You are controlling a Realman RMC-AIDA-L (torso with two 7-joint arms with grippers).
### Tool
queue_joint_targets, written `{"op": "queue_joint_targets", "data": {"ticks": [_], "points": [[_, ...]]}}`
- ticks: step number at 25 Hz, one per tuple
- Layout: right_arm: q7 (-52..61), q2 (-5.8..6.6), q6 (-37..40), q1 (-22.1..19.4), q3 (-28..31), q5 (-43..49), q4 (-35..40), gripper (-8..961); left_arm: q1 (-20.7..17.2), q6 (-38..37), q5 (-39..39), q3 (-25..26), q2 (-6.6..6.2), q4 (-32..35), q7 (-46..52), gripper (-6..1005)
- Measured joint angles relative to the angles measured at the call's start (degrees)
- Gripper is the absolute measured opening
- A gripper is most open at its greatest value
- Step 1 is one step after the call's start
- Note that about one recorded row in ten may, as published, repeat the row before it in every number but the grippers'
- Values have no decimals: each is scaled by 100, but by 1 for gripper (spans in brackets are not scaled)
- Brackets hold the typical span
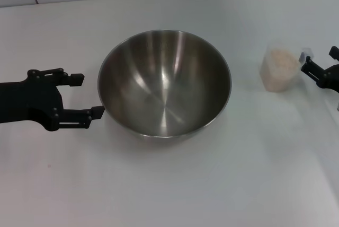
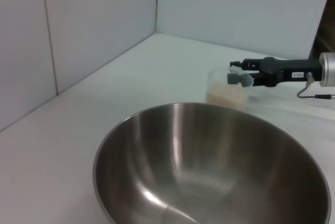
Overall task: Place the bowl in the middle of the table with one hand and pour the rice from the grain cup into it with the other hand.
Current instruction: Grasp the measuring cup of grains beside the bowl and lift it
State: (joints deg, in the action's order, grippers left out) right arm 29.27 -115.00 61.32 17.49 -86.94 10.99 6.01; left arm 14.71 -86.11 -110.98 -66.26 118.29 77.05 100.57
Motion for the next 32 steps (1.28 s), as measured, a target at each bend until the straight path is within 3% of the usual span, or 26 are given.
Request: {"op": "queue_joint_targets", "data": {"ticks": [10, 18, 29, 32], "points": [[-99, -80, 9, -28, -1, 33, 40, 761, 5, -4, -64, -61, 0, -1, 14, 862], [-345, -127, 17, -26, 1, 21, 58, 538, 47, -3, -72, -76, 0, -3, 40, 862], [-415, -132, 103, -53, 3, 32, 125, 65, 117, -8, -169, -130, 0, 3, 47, 862], [-573, -161, 385, -112, 75, 22, 153, 25, 122, -10, -199, -151, 3, 0, 48, 862]]}}
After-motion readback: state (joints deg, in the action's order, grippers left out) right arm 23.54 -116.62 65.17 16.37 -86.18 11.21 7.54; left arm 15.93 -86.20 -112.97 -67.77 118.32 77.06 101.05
